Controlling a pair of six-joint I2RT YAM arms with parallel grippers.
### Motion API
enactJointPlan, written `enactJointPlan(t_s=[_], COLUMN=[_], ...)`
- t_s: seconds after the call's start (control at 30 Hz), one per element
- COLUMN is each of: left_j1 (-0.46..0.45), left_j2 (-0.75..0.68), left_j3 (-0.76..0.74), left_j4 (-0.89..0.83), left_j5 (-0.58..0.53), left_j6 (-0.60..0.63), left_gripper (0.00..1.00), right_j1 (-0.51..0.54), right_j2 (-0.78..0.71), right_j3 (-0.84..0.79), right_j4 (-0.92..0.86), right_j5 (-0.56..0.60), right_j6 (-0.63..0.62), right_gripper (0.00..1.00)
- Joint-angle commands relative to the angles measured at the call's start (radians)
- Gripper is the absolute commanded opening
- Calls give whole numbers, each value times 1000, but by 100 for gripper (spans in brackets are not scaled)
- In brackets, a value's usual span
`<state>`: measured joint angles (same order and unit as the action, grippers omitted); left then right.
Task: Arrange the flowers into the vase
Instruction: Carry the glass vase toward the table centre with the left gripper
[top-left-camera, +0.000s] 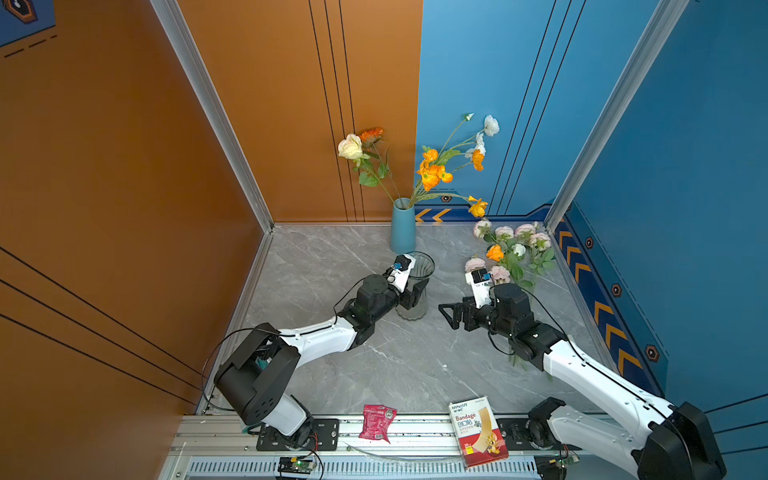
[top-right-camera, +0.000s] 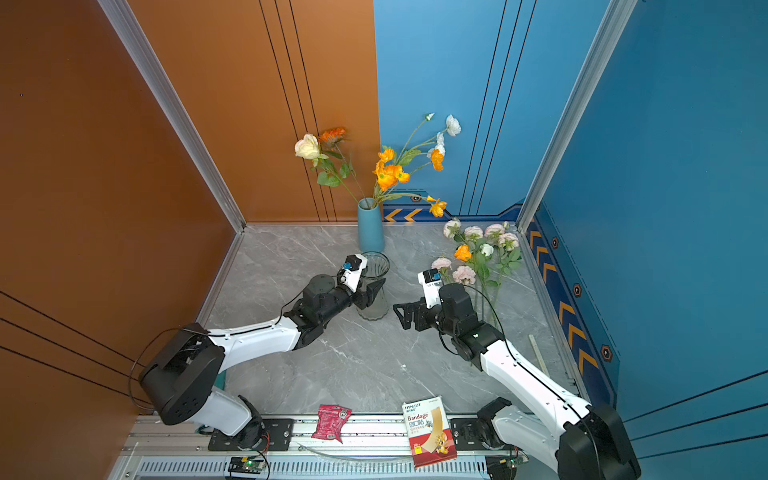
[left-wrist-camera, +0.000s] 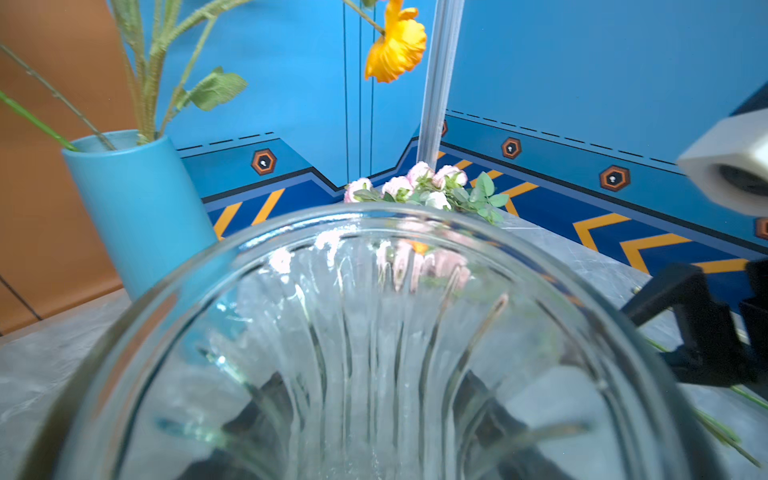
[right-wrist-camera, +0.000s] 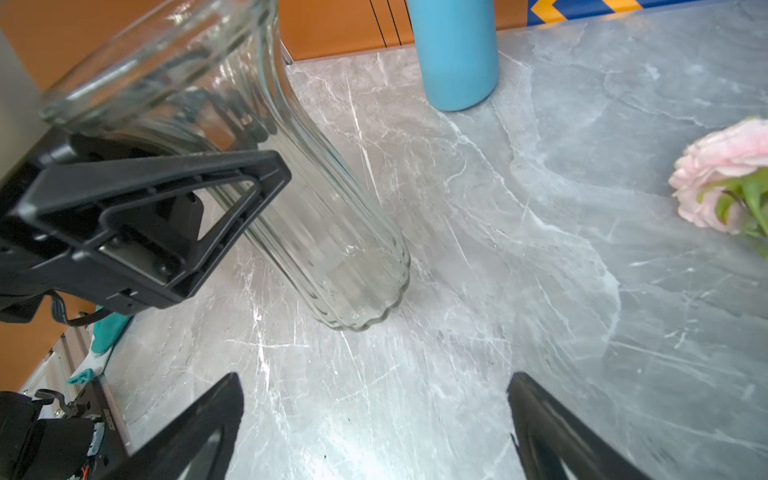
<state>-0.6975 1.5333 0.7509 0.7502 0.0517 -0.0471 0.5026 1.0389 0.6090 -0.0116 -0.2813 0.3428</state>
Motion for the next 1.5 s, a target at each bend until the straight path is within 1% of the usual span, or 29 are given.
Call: enactJointPlan(t_s=[0.0,0.27,0.57,0.73,0.83,0.9,1.0,1.07,1.17,1.23,1.3,1.33,1.47], left_j1=[-13,-53,-74,-84,-91,-93,-96,-97,-97,-97,-97,-97,-96], left_j2=[-41,-3,21,42,43,40,39,41,44,46,45,45,39], left_j3=[9,-34,-60,-87,-106,-115,-128,-136,-149,-155,-159,-162,-169], left_j4=[242,296,314,357,368,368,368,368,368,368,368,368,368], left_j5=[-28,-28,-14,-1,-2,-1,-2,-8,-26,-27,-26,-26,-19], left_j6=[5,-5,4,-3,-3,-6,-10,-17,-28,-31,-30,-28,-29], left_gripper=[21,22,22,23,24,27,33,42,61,72,95,98,98], right_j1=[-7,-7,-7,-8,-7,-7,-7,-7,-6,-6,-5,-4,-4], right_j2=[-10,-1,15,25,24,24,30,39,51,56,60,61,64], right_j3=[-17,-9,-5,0,-2,-1,1,6,12,15,17,16,15], right_j4=[-37,-41,-42,-49,-53,-53,-50,-46,-42,-41,-37,-37,-35], right_j5=[30,29,26,25,26,27,27,22,18,17,17,17,16], right_j6=[19,20,19,16,15,15,15,15,18,18,18,18,18], right_gripper=[100,100,100,100,100,100,100,100,100,100,100,100,100])
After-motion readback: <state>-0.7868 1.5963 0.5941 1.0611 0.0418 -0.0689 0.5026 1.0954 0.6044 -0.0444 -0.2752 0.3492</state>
